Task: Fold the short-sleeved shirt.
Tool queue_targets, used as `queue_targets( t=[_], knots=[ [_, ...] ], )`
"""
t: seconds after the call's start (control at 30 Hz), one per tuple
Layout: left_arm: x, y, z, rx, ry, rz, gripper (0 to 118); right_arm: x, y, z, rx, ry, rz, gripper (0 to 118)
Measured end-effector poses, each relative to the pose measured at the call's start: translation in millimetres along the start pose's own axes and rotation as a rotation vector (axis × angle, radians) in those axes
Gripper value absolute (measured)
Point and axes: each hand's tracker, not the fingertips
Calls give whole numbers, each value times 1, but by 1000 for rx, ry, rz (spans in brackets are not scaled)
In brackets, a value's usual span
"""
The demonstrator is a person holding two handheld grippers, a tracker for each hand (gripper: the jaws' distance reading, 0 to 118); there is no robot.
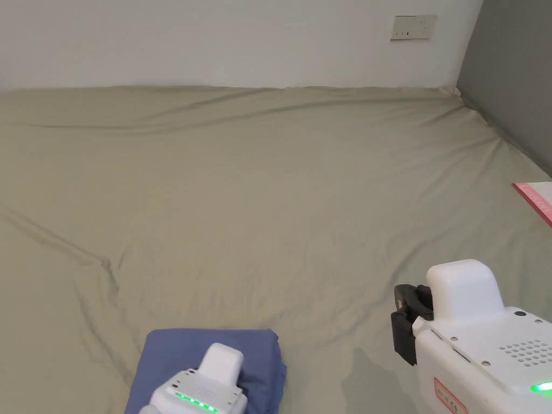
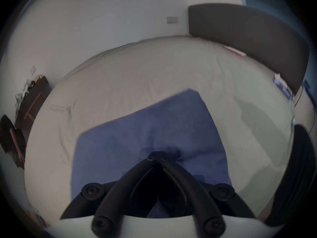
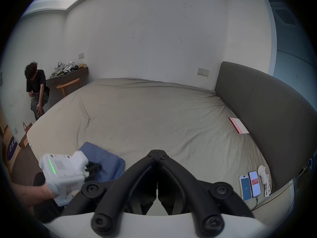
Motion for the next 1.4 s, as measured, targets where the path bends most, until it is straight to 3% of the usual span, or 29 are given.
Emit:
queue_targets(
  t=[0.13,0.3,0.4,0.5,0.7,0.9,1.1,1.13,1.2,1.23,1.27,1.3,1.37,1.4],
  knots=[
    [34,0,-5,48,132,-157,0,3,-2,0,-4,-4,-6,2],
    [58,7,2,65,66,-146,0,5,-3,-4,-10,-10,-7,2],
    [66,9,6,50,-120,-66,0,3,-2,-6,-5,-4,-13,2],
    [51,17,20,-15,-498,109,0,-1,2,-12,1,4,-3,2],
    [-24,23,75,196,-348,234,0,-22,9,-32,18,70,5,2],
    [-120,9,96,261,-86,289,0,-69,-18,-93,-79,264,45,2],
    [-177,-23,76,167,-120,454,0,-122,-89,-172,-393,487,71,2],
    [-183,-27,72,154,-130,481,0,-128,-100,-181,-447,461,74,2],
    [-194,-35,61,117,-190,544,0,-137,-121,-196,-522,379,162,2],
    [-199,-38,57,97,-215,566,0,-138,-127,-198,-518,389,183,1],
    [-204,-40,52,85,-239,583,0,-136,-122,-193,-445,408,155,1],
    [-208,-41,48,84,-268,604,1,-135,-118,-193,-470,408,150,1],
    [-219,-43,35,60,-349,657,31,-135,-114,-196,-497,417,159,1],
    [-226,-45,25,48,-404,706,58,-135,-114,-197,-502,427,175,1]
  ],
)
